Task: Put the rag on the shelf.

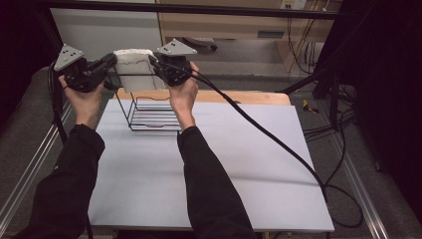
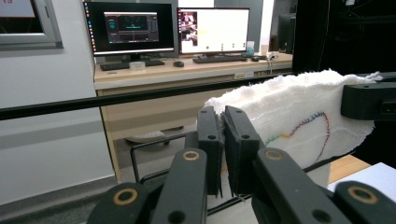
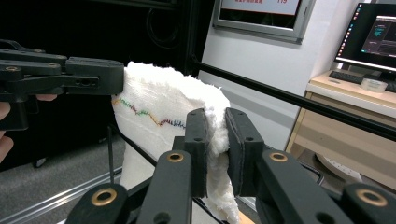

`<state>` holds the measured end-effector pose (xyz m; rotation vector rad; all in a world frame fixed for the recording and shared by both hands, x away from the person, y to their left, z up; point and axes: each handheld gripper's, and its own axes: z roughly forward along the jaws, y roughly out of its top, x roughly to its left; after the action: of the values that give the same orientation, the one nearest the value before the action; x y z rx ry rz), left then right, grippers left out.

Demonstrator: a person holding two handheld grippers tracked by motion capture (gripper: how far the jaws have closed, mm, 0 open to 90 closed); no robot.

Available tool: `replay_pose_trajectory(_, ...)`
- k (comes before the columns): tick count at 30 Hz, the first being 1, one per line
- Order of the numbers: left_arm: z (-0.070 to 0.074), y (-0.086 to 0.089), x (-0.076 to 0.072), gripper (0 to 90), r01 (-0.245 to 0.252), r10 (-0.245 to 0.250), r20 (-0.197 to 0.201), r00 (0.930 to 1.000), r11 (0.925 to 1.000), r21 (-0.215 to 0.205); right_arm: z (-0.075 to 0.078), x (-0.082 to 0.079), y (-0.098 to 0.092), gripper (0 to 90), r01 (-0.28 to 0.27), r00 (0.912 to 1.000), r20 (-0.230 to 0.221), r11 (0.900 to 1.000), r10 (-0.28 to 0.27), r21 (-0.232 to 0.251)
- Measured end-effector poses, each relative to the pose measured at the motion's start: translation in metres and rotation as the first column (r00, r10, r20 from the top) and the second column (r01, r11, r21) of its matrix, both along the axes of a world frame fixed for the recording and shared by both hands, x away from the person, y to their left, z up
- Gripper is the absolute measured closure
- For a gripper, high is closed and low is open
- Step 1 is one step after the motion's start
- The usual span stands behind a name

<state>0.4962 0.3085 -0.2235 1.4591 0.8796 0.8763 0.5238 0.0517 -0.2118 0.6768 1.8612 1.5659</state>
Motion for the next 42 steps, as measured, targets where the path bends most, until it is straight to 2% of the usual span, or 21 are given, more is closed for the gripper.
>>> replay_pose_trajectory(3,-0.001,-0.001,-0.003,85.5,0.012,-0.012,0.003,0.9999,0.9999,0.003,-0.002,0.0,-0.003,79.5,-0.008,0.9998,-0.016,1.0,0.008,0.02)
replay_pose_trajectory(7,-0.003,-0.004,-0.006,85.5,0.017,-0.017,0.003,0.9998,0.9997,0.016,-0.007,-0.002,-0.008,79.3,-0.014,0.9995,-0.027,1.0,0.014,0.019)
replay_pose_trajectory(17,-0.012,-0.001,-0.019,85.4,0.046,-0.046,-0.002,0.999,0.9987,0.023,-0.015,-0.013,-0.013,77.9,-0.043,0.9989,-0.021,0.999,0.043,-0.006)
replay_pose_trajectory(31,-0.024,0.001,-0.031,85.6,0.054,-0.052,-0.044,0.9977,0.997,0.055,-0.03,-0.022,-0.015,73.6,-0.083,0.9944,-0.069,0.996,0.08,-0.039)
replay_pose_trajectory(36,-0.029,0.002,-0.032,85.6,0.062,-0.059,-0.063,0.9963,0.9964,0.058,-0.031,-0.025,-0.014,71.8,-0.09,0.9933,-0.079,0.994,0.085,-0.061)
replay_pose_trajectory(42,-0.033,0.002,-0.033,85.5,0.065,-0.058,-0.087,0.9945,0.9954,0.07,-0.031,-0.026,-0.015,66.4,-0.096,0.9901,-0.11,0.992,0.088,-0.077)
